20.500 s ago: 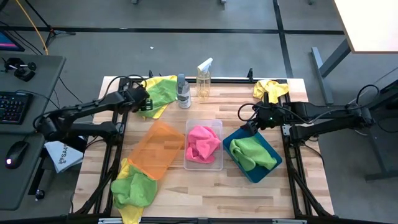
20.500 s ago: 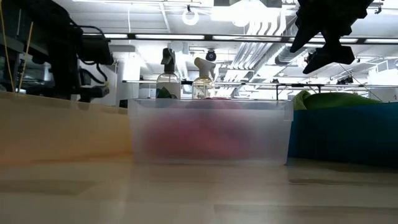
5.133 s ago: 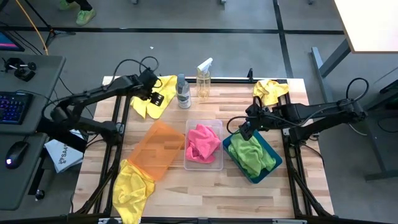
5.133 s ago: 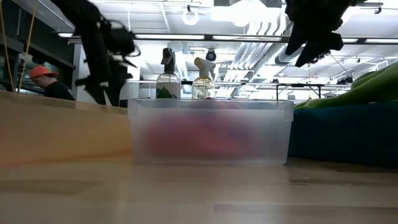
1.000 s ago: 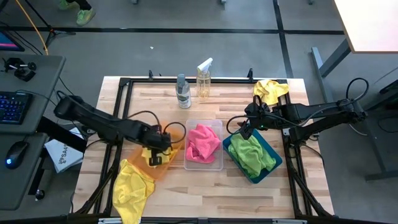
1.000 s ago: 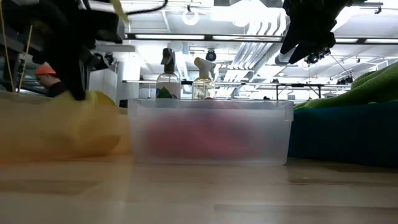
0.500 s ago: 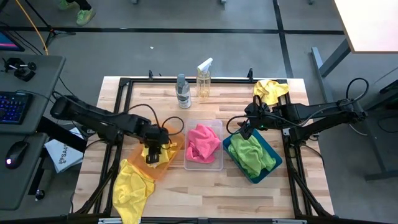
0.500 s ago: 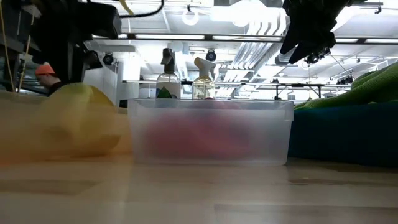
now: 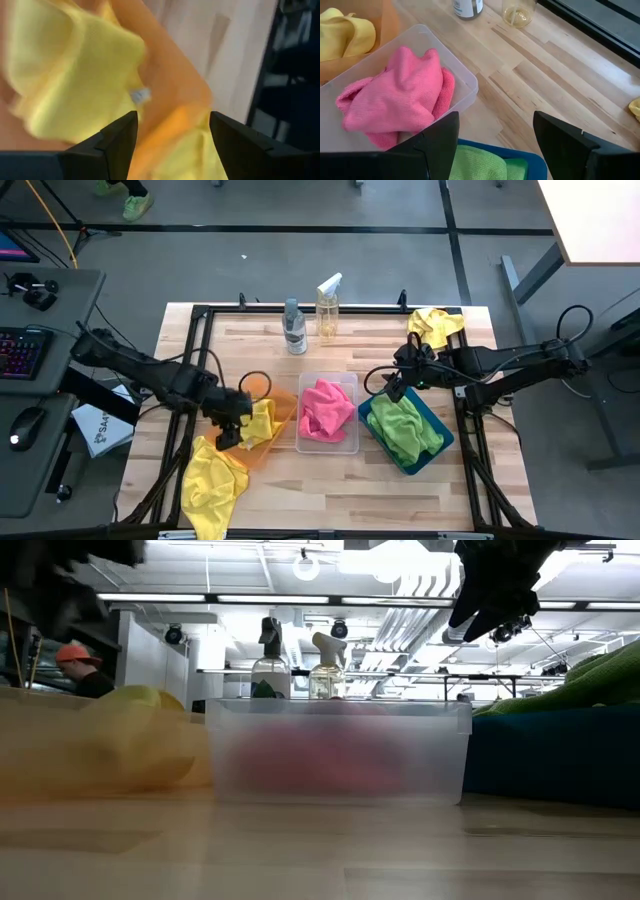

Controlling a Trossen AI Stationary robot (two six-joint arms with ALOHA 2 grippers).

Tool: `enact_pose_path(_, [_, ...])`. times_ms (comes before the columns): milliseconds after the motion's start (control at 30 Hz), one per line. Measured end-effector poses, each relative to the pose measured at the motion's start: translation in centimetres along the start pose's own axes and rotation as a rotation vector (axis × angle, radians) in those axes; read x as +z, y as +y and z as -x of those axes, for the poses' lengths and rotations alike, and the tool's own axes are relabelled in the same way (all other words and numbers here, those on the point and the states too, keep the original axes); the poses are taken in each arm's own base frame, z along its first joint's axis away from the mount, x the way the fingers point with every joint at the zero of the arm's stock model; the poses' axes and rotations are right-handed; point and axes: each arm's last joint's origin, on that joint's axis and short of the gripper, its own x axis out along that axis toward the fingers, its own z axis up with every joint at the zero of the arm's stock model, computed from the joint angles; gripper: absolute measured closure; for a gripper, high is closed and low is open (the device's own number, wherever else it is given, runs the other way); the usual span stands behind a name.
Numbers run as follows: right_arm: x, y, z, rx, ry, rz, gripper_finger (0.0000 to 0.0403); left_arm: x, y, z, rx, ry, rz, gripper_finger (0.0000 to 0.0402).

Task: Sort microfiber towel by color & place in baskets
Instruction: Put the bottom yellow microfiber towel into the orange bin

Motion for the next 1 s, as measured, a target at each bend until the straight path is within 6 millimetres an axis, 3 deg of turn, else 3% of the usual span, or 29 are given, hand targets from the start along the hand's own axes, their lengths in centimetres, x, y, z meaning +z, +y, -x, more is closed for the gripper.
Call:
enact_pose_path(233, [0.0,0.0,0.0,0.001,0.0,0.0,0.0151,-3.7,-3.8,-1.8,-0.027,0.181,-0.063,0.0165])
enact_pose_path(567, [0.0,0.0,0.0,0.0,0.001,0.019,0.0151,-8.8,-8.1,-5.4,0.045,0.282,0.02,0.0165])
enact_pose_path(1000, [-0.1,0.0,0.0,-0.004,0.006,0.038,0.0151,-10.8,-8.2,-12.2,0.342,0.345,0.139,0.0165])
